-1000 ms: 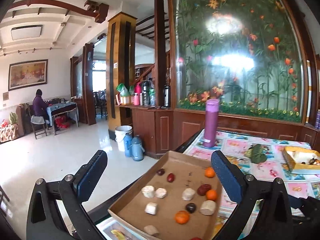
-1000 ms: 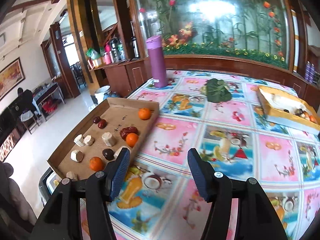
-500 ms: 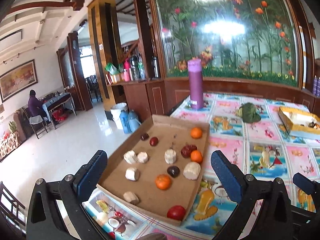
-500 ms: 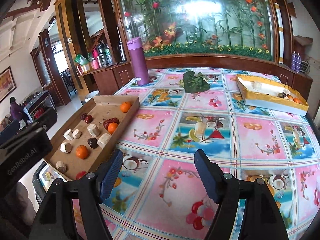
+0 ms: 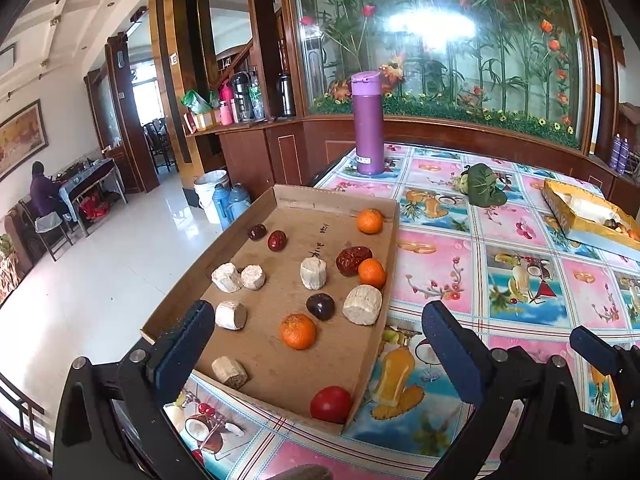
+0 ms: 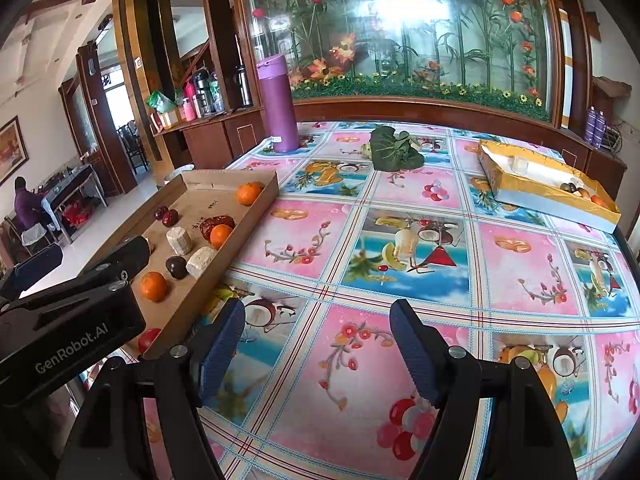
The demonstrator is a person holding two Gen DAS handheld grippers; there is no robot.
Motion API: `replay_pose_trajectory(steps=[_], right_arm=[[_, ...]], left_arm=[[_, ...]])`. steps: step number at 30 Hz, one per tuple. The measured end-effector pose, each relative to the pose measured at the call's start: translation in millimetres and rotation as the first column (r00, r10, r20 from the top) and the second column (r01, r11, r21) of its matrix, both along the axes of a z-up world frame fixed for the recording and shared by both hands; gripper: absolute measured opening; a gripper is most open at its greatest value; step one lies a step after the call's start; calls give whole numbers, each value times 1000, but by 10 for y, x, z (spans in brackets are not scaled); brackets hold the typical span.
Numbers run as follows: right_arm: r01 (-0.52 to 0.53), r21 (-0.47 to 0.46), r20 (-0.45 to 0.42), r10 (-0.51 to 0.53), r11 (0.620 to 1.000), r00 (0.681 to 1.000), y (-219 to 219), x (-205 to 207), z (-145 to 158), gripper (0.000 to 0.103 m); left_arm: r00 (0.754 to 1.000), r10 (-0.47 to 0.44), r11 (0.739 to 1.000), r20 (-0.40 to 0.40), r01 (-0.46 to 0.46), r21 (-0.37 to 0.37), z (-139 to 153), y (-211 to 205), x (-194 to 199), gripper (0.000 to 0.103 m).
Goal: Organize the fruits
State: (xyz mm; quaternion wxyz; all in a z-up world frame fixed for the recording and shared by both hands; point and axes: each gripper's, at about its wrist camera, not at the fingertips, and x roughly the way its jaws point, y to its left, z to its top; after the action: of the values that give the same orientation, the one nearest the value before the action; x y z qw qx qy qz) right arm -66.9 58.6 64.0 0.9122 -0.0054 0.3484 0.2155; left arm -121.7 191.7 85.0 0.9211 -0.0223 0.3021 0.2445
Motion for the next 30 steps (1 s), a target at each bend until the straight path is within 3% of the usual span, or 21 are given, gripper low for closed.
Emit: replay_pose_trajectory(steps=[20,30], right_arm=[[-18,-49,-26,17,999,1000,206,18,-82,80],[-21,-58,-34,19,998,999,239,25,-121,80]], left_arm=[[997,-56,991,-56,48,-128,-151,167,89,103],[995,-71,987,-71,60,-150,-202,171,120,103]])
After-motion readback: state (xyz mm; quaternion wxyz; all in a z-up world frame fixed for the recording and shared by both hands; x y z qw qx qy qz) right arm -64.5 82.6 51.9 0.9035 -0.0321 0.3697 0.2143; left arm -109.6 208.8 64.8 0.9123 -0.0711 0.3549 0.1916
